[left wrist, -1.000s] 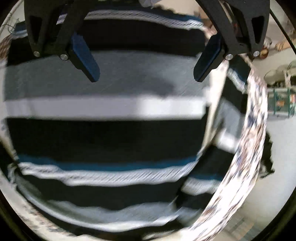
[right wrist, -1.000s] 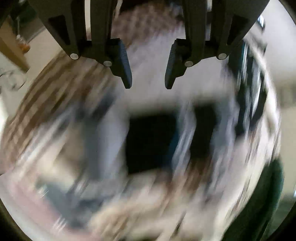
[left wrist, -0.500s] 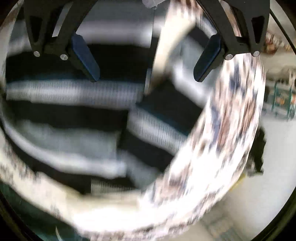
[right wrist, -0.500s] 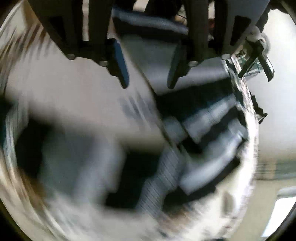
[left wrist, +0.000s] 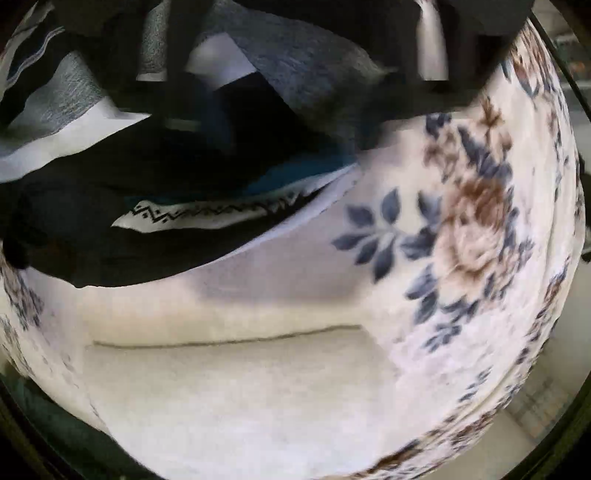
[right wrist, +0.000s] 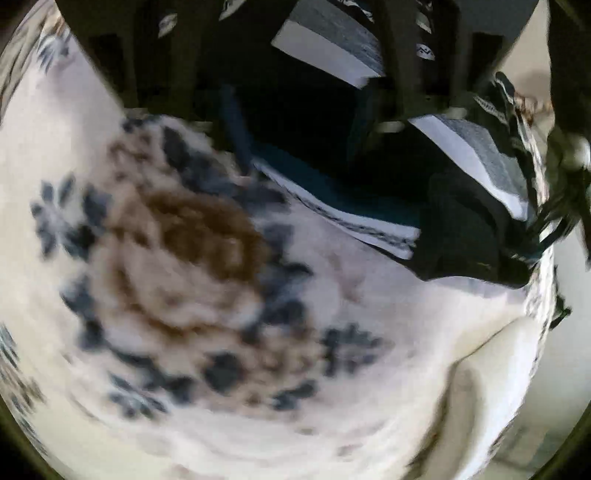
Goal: Fold small clothes
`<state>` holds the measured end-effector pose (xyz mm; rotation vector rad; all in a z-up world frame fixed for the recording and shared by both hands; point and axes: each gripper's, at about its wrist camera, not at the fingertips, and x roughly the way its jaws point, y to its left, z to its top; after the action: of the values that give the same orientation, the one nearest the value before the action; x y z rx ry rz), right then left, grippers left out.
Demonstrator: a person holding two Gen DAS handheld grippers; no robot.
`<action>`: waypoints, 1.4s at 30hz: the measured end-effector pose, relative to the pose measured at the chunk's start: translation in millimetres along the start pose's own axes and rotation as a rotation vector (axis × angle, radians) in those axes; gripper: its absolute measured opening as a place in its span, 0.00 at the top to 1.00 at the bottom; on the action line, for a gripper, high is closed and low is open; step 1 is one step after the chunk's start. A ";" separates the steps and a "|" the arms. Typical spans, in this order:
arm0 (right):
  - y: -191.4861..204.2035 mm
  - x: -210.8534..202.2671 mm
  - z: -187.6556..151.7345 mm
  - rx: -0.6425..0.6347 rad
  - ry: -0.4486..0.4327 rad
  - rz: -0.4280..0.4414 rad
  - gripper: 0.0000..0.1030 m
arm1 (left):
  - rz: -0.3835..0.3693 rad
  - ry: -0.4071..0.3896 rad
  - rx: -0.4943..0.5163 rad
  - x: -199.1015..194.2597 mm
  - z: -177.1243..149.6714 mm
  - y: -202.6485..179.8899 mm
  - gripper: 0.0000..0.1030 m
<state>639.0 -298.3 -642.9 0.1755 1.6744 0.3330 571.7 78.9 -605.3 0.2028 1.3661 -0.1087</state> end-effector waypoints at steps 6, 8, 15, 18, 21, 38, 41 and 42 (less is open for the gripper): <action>-14.0 -33.8 28.6 0.096 -0.151 -0.105 0.98 | -0.095 -0.039 -0.053 -0.1 8.1 23.3 0.92; -18.4 -35.9 36.5 0.111 -0.167 -0.130 0.98 | -0.106 -0.031 -0.062 6.0 9.4 28.4 0.92; -48.1 -56.2 13.6 0.253 -0.152 -0.029 0.85 | -0.128 -0.055 -0.165 -16.3 2.1 39.5 0.86; -58.6 -97.0 -59.8 0.272 -0.195 0.062 0.55 | -0.063 -0.091 -0.209 -54.5 -20.5 34.7 0.56; -64.6 -108.1 -155.6 0.303 -0.150 0.117 0.51 | -0.064 -0.123 -0.254 -88.0 -49.0 20.7 0.18; -146.5 -31.7 -362.1 0.608 -0.230 0.336 0.98 | 0.009 0.122 -0.302 -92.9 -218.9 -131.9 0.13; -153.5 -26.9 -370.6 0.609 -0.189 0.337 0.98 | 0.021 0.129 -0.294 -90.7 -221.9 -137.5 0.13; -152.3 -25.2 -364.8 0.602 -0.172 0.358 0.97 | 0.025 0.129 -0.294 -91.2 -221.6 -137.8 0.13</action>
<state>293.8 -492.1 -630.4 0.9332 1.5262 0.0638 313.7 -13.6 -569.2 -0.0198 1.4891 0.1281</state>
